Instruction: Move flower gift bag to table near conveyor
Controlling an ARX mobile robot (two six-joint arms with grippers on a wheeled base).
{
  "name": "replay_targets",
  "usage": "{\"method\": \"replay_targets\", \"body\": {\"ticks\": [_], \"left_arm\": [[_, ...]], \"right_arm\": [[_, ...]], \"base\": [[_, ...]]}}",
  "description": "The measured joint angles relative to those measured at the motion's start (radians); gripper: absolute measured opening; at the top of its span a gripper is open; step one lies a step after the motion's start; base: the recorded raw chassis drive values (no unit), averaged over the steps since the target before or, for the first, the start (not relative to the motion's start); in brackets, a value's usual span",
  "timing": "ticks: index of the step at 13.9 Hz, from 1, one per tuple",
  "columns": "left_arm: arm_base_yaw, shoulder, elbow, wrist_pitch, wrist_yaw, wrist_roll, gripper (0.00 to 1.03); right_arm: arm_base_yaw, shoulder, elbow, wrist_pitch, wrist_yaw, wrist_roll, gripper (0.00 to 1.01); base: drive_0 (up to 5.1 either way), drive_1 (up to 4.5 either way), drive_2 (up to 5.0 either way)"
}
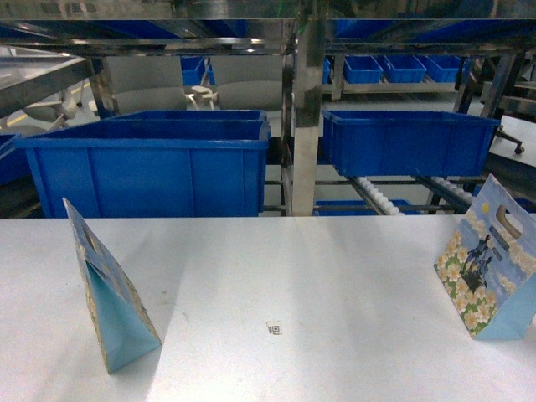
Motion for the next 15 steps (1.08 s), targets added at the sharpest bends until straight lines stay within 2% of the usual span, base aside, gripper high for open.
{"method": "replay_targets", "body": {"ticks": [1,2,3,4,7,15], "left_arm": [[0.006,0.011,-0.049,0.148,0.034,-0.049,0.89],[0.067,-0.036,-0.122,0.231,0.104,-0.132,0.75],[0.089,-0.077,-0.164,0.242,0.095,-0.180,0.60],[0.083,-0.109,-0.196,0.243,0.109,-0.202,0.46],[0.079,-0.209,-0.271,0.217,0.111,-0.220,0.04],[0.079,-0.445,-0.366,0.087,0.110,-0.224,0.02]], "right_arm": [[-0.006,-0.030,-0.050,0.113,-0.112,0.034,0.85],[-0.006,-0.077,-0.117,0.145,-0.175,0.051,0.70],[-0.006,-0.098,-0.167,0.153,-0.177,0.063,0.55],[-0.006,-0.124,-0.208,0.159,-0.178,0.066,0.41],[-0.006,-0.203,-0.282,0.169,-0.177,0.067,0.02],[-0.006,-0.355,-0.379,0.113,-0.178,0.070,0.02]], "base": [[0.0,0.00,0.0],[0.0,0.00,0.0],[0.0,0.00,0.0],[0.0,0.00,0.0],[0.0,0.00,0.0],[0.0,0.00,0.0]]}}
